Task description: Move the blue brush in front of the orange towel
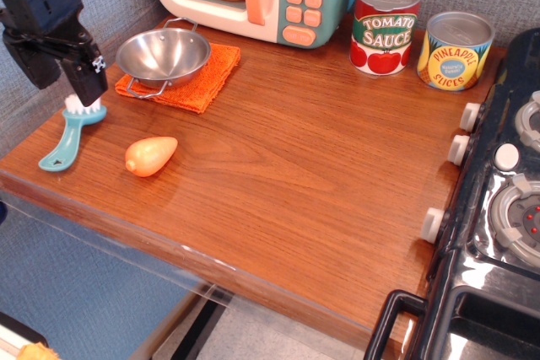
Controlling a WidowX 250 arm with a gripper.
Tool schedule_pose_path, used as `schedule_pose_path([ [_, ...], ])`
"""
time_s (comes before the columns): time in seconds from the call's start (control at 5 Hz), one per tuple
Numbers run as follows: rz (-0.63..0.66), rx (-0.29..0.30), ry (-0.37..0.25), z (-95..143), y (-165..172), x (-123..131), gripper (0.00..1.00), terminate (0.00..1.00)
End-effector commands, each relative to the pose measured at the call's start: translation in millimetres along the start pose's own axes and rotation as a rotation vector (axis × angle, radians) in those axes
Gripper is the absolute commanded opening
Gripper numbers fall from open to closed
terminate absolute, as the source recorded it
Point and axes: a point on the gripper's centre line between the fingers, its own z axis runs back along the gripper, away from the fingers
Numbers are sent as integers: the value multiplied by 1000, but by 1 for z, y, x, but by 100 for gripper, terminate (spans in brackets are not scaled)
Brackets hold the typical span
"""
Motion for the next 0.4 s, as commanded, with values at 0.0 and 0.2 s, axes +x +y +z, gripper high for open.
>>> schedule_pose_path([
  [0.0,10,43,-9,14,-3,4,100,0],
  [0.2,10,43,-9,14,-3,4,100,100],
])
